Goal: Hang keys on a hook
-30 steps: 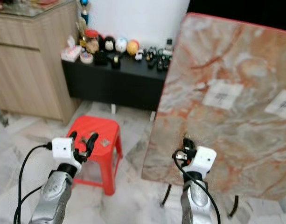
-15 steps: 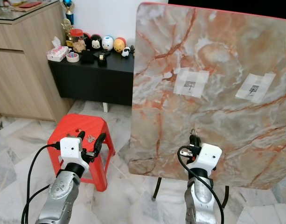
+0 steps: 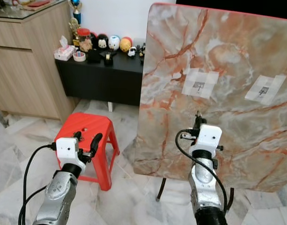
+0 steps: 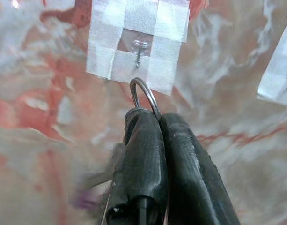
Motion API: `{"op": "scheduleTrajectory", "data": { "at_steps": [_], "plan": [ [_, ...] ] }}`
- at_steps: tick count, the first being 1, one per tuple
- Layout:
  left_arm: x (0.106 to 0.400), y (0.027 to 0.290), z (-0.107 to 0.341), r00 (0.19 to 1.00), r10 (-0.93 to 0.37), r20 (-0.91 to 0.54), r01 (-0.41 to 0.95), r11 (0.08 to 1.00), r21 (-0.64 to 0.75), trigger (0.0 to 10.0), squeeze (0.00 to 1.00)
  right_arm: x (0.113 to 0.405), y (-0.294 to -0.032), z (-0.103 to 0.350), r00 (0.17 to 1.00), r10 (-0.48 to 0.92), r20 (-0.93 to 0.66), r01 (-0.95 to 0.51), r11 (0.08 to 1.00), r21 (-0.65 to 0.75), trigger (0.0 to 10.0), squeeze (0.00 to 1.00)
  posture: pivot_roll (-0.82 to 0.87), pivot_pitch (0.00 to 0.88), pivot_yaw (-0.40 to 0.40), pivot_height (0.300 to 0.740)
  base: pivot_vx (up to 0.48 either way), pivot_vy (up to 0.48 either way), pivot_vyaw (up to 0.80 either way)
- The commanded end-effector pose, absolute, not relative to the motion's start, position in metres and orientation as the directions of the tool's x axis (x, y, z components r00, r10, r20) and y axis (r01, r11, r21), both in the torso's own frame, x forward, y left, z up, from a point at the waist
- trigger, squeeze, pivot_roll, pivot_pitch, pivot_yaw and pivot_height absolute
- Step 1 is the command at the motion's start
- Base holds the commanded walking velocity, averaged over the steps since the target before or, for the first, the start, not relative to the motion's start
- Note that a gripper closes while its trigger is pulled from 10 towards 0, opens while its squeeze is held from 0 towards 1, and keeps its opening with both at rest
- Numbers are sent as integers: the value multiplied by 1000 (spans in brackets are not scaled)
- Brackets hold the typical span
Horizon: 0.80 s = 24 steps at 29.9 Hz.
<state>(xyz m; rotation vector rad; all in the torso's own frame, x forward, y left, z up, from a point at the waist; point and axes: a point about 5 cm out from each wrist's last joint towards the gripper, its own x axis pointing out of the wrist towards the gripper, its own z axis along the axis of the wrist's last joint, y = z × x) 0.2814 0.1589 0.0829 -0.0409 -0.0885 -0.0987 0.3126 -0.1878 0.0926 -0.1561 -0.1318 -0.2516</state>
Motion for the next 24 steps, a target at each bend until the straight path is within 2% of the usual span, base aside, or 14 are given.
{"op": "scheduleTrajectory", "data": {
  "at_steps": [1, 7, 12, 16, 24],
  "plan": [
    [284, 155, 83, 991, -106, 80, 110, 993, -39, 10000, 0, 318, -190, 102, 946, -254, 201, 292, 937, -192, 10000, 0, 35, 0, -110, 740, 0, 0, 0],
    [285, 155, 83, 991, -107, 81, 110, 993, -35, 10000, 0, 324, -200, 108, 903, -354, 242, 411, 877, -248, 10000, 0, 39, 0, -108, 740, 0, 0, 0],
    [286, 156, 83, 991, -106, 81, 109, 993, -36, 10000, 0, 331, -202, 116, 882, -382, 275, 454, 845, -283, 10000, 0, 41, 0, -107, 740, 0, 0, 0],
    [284, 156, 83, 991, -104, 83, 107, 993, -40, 10000, 0, 335, -186, 112, 924, -310, 226, 345, 929, -136, 10000, 0, 45, 0, -111, 740, 0, 0, 0],
    [282, 157, 80, 993, -93, 74, 97, 994, -56, 10000, 0, 320, -183, 91, 929, -347, 128, 339, 937, 84, 10000, 0, 44, 0, -112, 740, 0, 0, 0]
  ]
}}
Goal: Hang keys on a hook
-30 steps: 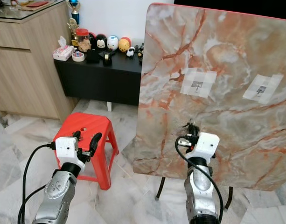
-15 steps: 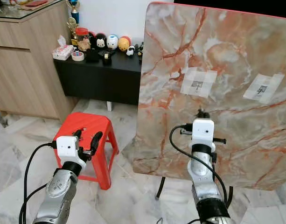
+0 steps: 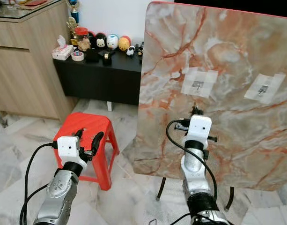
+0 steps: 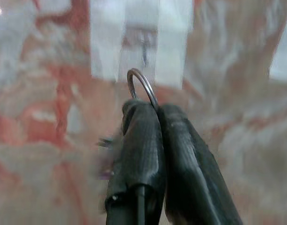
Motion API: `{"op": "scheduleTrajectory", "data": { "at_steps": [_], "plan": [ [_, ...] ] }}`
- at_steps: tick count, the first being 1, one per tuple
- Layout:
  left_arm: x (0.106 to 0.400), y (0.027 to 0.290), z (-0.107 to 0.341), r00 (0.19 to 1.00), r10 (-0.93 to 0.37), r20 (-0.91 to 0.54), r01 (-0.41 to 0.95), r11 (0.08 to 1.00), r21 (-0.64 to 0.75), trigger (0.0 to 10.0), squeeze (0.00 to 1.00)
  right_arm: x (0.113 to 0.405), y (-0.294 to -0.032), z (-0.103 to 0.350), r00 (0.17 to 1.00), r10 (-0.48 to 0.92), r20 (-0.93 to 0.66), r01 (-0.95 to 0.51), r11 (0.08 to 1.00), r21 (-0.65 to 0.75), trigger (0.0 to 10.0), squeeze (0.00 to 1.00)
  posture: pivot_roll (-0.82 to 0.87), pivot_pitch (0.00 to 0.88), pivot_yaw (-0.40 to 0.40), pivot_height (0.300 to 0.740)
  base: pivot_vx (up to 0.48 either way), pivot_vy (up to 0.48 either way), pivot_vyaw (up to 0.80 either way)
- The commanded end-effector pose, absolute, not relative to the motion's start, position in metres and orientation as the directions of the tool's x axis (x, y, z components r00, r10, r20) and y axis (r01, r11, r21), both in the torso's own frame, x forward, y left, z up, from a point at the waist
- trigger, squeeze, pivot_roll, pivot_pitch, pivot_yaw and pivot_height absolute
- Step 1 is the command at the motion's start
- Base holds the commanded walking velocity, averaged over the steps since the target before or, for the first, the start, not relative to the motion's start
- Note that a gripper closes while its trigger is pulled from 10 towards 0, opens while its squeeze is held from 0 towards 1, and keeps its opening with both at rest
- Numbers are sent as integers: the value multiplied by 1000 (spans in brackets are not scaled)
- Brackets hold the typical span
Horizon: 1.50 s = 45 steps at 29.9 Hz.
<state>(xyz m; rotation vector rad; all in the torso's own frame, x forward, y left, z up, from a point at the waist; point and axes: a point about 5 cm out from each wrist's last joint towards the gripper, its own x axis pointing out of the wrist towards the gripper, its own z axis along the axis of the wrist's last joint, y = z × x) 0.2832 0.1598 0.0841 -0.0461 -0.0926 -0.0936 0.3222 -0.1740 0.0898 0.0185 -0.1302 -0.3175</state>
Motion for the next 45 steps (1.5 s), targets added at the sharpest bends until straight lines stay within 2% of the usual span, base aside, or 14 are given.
{"op": "scheduleTrajectory", "data": {
  "at_steps": [1, 4, 15, 25, 30, 45],
  "plan": [
    [282, 157, 80, 993, -92, 74, 96, 994, -57, 10000, 0, 316, -187, 84, 924, -375, 82, 357, 918, 174, 10000, 0, 34, 0, -110, 740, 0, 0, 0],
    [282, 158, 80, 993, -90, 74, 94, 994, -57, 10000, 0, 308, -187, 77, 936, -348, 63, 322, 913, 252, 10000, 0, 30, 0, -111, 740, 0, 0, 0],
    [282, 165, 80, 995, -58, 77, 62, 996, -56, 10000, 0, 291, -191, 68, 963, -263, 60, 242, 942, 234, 10000, 0, 22, 0, -124, 740, 0, 0, 0],
    [283, 163, 80, 995, -60, 74, 66, 995, -75, 10000, 0, 291, -190, 70, 968, -244, 52, 225, 944, 240, 10000, 0, 27, 0, -118, 740, 0, 0, 0],
    [284, 162, 81, 995, -68, 74, 73, 995, -71, 10000, 0, 290, -189, 69, 970, -238, 48, 220, 945, 244, 10000, 0, 28, 0, -116, 740, 0, 295, 0],
    [286, 172, 93, 990, -105, 98, 108, 994, -23, 10000, 0, 283, -175, 54, 969, -248, -1, 239, 932, 273, 10000, 0, 75, 0, -35, 740, 0, 39, 0]
  ]
}}
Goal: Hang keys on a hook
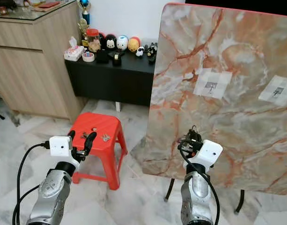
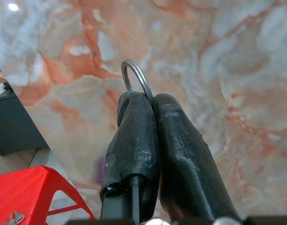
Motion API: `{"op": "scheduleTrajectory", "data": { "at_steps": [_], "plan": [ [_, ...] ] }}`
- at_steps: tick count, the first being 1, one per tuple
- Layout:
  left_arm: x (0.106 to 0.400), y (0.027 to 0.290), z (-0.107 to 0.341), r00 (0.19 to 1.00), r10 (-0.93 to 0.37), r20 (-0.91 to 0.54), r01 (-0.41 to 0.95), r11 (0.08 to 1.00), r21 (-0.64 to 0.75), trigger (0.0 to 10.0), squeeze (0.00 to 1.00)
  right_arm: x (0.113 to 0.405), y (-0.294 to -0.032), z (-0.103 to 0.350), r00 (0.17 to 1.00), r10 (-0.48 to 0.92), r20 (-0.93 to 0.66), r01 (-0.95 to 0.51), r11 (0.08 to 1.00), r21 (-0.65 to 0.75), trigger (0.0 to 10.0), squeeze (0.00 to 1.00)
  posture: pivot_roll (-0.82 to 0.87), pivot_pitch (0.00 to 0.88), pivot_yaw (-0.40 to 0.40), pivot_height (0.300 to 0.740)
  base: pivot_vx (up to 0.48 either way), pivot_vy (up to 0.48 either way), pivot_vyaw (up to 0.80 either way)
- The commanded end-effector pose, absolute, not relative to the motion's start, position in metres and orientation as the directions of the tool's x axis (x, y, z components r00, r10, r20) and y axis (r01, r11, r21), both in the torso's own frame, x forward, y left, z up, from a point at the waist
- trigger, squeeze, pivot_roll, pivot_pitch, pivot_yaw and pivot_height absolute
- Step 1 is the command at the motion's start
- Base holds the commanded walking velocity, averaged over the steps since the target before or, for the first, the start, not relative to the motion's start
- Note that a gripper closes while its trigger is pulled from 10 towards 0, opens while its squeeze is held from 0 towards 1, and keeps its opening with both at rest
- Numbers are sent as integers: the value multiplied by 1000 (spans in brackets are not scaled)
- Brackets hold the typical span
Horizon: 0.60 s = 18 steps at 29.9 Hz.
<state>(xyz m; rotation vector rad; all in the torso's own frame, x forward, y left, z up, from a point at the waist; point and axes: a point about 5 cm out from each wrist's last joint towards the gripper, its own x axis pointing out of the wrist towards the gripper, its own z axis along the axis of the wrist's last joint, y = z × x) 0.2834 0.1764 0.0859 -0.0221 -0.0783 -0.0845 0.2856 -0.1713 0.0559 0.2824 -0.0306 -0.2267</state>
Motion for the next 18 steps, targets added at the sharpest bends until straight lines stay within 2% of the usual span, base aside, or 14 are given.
{"op": "scheduleTrajectory", "data": {
  "at_steps": [1, 16, 18],
  "plan": [
    [287, 172, 94, 988, -114, 101, 116, 993, -17, 10000, 0, 281, -175, 52, 965, -262, -6, 253, 926, 282, 10000, 0, 73, 0, -34, 740, 0, 0, 0],
    [290, 166, 95, 988, -124, 88, 128, 991, -48, 10000, 0, 281, -179, 56, 955, -295, 8, 280, 916, 288, 10000, 0, 65, 5, -33, 740, 0, 0, 0],
    [290, 168, 95, 989, -117, 88, 121, 991, -50, 10000, 0, 281, -176, 55, 957, -290, 4, 276, 916, 291, 10000, 0, 69, 7, -39, 740, 0, 264, 0]
  ]
}}
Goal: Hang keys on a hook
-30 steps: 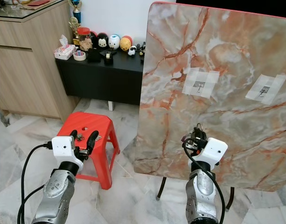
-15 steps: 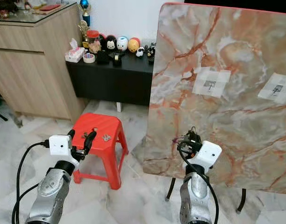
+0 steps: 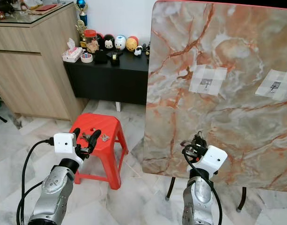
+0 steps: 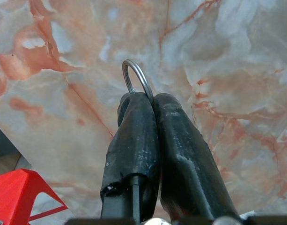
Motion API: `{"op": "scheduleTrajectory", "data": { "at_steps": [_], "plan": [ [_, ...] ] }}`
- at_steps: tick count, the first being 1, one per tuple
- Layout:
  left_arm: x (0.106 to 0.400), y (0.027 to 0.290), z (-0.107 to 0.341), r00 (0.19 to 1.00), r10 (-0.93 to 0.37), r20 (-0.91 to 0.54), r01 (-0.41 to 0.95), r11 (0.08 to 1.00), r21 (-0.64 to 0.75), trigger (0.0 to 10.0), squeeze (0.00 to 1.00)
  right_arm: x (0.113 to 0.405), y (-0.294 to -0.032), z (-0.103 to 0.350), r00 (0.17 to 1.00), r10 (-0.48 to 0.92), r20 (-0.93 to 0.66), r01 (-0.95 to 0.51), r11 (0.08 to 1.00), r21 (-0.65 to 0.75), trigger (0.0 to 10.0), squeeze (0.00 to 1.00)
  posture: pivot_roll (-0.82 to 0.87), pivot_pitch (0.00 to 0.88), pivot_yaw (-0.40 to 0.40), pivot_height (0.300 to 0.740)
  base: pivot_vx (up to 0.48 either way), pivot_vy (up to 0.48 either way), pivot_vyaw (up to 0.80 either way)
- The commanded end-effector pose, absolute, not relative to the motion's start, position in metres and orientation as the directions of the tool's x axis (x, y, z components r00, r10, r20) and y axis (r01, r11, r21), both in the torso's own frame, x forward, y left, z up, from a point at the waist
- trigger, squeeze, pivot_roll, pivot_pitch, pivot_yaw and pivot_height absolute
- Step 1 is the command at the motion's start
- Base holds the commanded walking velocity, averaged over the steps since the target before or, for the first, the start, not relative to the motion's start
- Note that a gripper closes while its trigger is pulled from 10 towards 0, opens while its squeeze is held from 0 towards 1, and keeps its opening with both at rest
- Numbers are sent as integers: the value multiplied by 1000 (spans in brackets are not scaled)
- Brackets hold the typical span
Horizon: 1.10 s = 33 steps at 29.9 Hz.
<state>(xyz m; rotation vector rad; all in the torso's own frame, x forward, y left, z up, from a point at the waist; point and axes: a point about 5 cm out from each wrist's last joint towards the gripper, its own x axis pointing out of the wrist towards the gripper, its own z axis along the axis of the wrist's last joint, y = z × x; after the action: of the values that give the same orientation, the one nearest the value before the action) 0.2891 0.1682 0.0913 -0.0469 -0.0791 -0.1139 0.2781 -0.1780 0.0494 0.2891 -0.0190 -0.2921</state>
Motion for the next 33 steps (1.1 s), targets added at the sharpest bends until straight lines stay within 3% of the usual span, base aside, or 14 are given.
{"op": "scheduleTrajectory", "data": {
  "at_steps": [1, 11, 33],
  "plan": [
    [290, 168, 95, 989, -117, 88, 121, 991, -50, 10000, 0, 281, -176, 55, 957, -290, 4, 276, 916, 291, 10000, 0, 69, 7, -39, 740, 0, 274, 0],
    [289, 166, 94, 990, -117, 83, 121, 991, -51, 10000, 0, 282, -173, 56, 960, -279, 5, 265, 920, 290, 10000, 0, 63, 8, -44, 740, 0, 267, 0],
    [289, 161, 95, 985, -145, 91, 149, 988, -40, 10000, 0, 283, -176, 56, 960, -282, 7, 268, 921, 282, 10000, 0, 63, 0, -49, 740, 0, 0, 0]
  ]
}}
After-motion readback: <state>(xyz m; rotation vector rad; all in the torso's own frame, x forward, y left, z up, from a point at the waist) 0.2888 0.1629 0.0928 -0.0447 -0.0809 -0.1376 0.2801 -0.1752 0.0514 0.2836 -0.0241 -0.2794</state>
